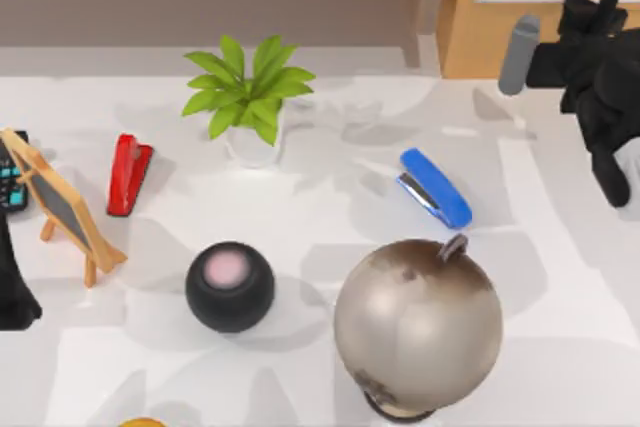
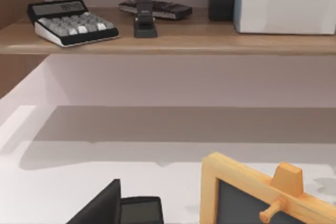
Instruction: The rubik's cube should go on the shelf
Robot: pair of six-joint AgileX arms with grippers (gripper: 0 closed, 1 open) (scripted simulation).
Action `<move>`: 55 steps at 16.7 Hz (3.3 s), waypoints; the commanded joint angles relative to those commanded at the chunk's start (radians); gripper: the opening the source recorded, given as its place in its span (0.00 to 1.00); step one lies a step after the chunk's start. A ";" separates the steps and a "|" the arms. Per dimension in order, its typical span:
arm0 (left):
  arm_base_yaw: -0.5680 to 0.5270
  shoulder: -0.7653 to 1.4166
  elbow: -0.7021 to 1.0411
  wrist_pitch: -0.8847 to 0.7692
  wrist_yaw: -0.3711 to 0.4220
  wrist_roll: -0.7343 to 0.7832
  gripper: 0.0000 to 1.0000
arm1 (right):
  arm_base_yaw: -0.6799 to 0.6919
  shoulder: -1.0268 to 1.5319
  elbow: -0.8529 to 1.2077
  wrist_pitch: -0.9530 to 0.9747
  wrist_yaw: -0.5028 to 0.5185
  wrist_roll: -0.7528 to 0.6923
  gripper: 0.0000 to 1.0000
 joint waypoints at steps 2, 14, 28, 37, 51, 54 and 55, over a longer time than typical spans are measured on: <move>0.000 0.000 0.000 0.000 0.000 0.000 1.00 | 0.003 0.001 -0.001 -0.003 0.001 0.003 0.00; 0.000 0.000 0.000 0.000 0.000 0.000 1.00 | 0.039 -0.123 -0.288 0.158 0.035 0.005 0.00; 0.000 0.000 0.000 0.000 0.000 0.000 1.00 | 0.087 -0.221 -0.547 0.315 0.082 0.006 0.00; 0.000 0.000 0.000 0.000 0.000 0.000 1.00 | 0.135 -0.266 -0.731 0.445 0.135 0.006 0.00; 0.000 0.000 0.000 0.000 0.000 0.000 1.00 | 0.155 -0.285 -0.789 0.491 0.154 0.007 0.60; 0.000 0.000 0.000 0.000 0.000 0.000 1.00 | 0.155 -0.285 -0.789 0.491 0.154 0.007 0.83; 0.000 0.000 0.000 0.000 0.000 0.000 1.00 | 0.155 -0.285 -0.789 0.491 0.154 0.007 0.90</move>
